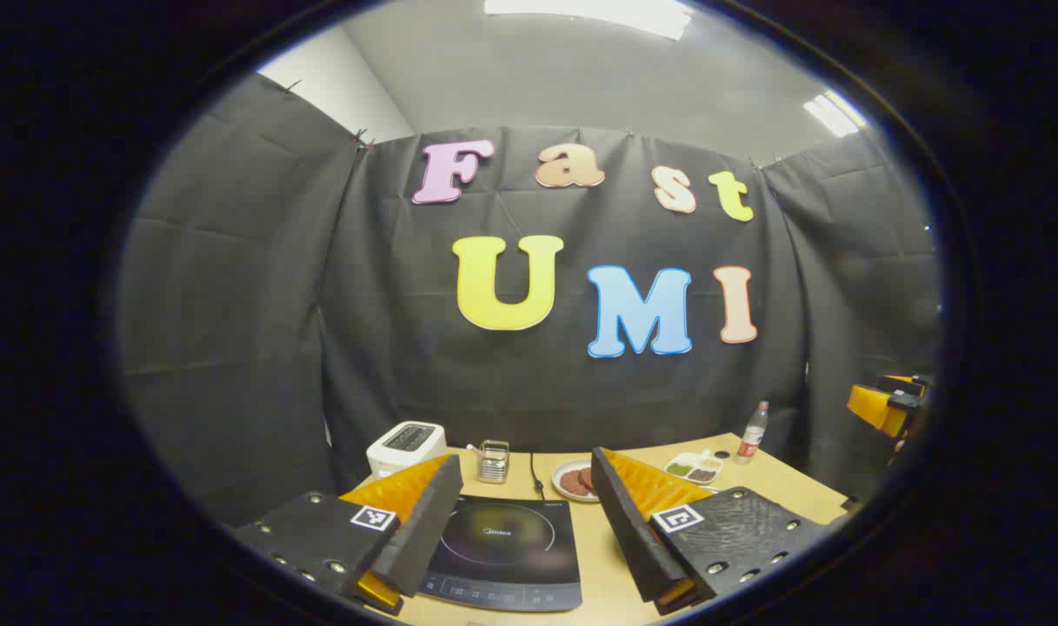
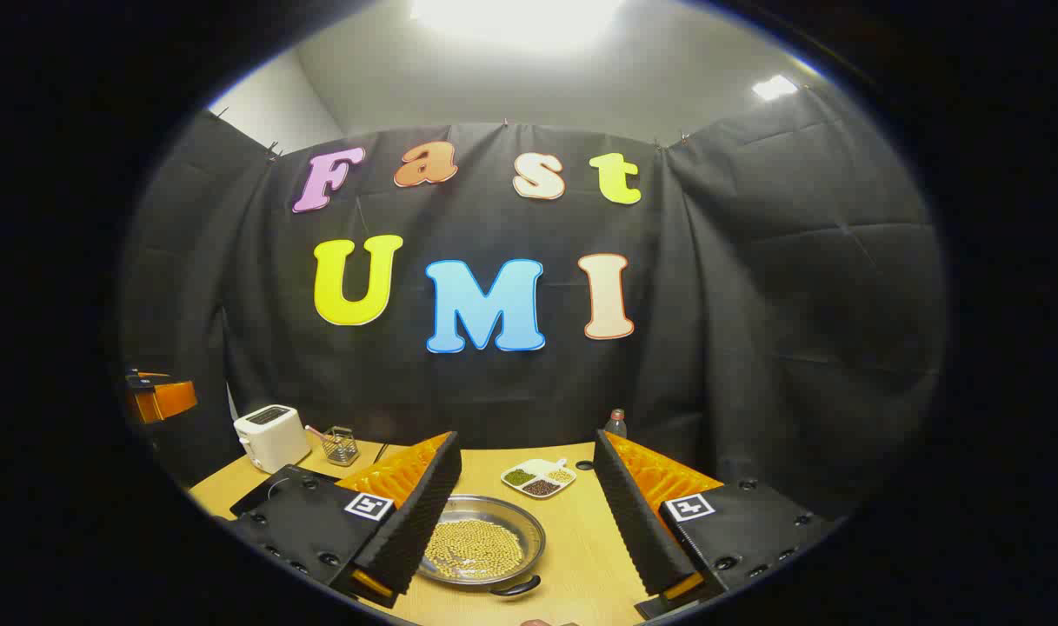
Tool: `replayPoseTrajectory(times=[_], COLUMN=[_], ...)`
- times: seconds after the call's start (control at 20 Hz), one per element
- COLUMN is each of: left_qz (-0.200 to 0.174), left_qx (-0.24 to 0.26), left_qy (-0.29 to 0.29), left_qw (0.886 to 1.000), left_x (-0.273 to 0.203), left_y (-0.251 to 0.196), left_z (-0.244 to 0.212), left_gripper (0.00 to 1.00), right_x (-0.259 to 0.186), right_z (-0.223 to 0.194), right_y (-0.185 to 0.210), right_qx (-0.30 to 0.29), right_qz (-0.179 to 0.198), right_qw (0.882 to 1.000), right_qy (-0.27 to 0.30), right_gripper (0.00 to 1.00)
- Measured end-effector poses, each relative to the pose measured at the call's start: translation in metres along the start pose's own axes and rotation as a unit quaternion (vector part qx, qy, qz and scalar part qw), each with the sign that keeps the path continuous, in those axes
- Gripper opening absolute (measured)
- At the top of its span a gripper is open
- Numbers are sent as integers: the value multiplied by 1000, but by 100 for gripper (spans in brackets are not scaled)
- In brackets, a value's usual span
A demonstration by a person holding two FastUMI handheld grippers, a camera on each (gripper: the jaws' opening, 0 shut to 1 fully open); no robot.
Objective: First push the handle of the pot to place it horizontally, then grasp the pot with both hands and set it on the induction cooktop.
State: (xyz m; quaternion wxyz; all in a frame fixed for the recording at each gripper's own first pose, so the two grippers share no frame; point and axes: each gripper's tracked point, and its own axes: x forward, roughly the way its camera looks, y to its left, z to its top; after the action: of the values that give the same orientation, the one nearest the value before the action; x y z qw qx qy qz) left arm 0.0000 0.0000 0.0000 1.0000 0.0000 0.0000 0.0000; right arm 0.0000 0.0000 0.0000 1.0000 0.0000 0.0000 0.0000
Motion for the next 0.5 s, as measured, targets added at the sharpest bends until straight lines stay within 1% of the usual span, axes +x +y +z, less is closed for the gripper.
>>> replayPoseTrajectory(times=[0.05, 0.1, 0.15, 0.25, 0.3, 0.45, 0.5], left_qz=[3, 5, 6, 11, 10, 5, 2], left_qx=[-7, -12, -14, -8, -4, 6, 5], left_qy=[-1, 0, 2, 0, -1, -6, -6], left_qw=[1000, 1000, 1000, 1000, 1000, 1000, 1000], left_x=[-1, -2, -1, -4, -4, -6, -6], left_y=[4, 7, 11, 17, 17, 14, 11], left_z=[0, -2, -4, -5, -4, -3, -4], left_gripper=[88, 91, 90, 89, 88, 88, 91], right_x=[-1, -2, -3, -4, -5, -5, -5], right_z=[-1, -2, -3, -3, -3, -6, -7], right_y=[2, 3, 5, 7, 7, 7, 8], right_qx=[-1, -1, 0, -1, -3, -7, -6], right_qz=[2, 3, 5, 8, 8, 10, 9], right_qw=[1000, 1000, 1000, 1000, 1000, 1000, 1000], right_qy=[0, 2, 4, 5, 5, 8, 11], right_gripper=[98, 98, 98, 97, 98, 98, 98])
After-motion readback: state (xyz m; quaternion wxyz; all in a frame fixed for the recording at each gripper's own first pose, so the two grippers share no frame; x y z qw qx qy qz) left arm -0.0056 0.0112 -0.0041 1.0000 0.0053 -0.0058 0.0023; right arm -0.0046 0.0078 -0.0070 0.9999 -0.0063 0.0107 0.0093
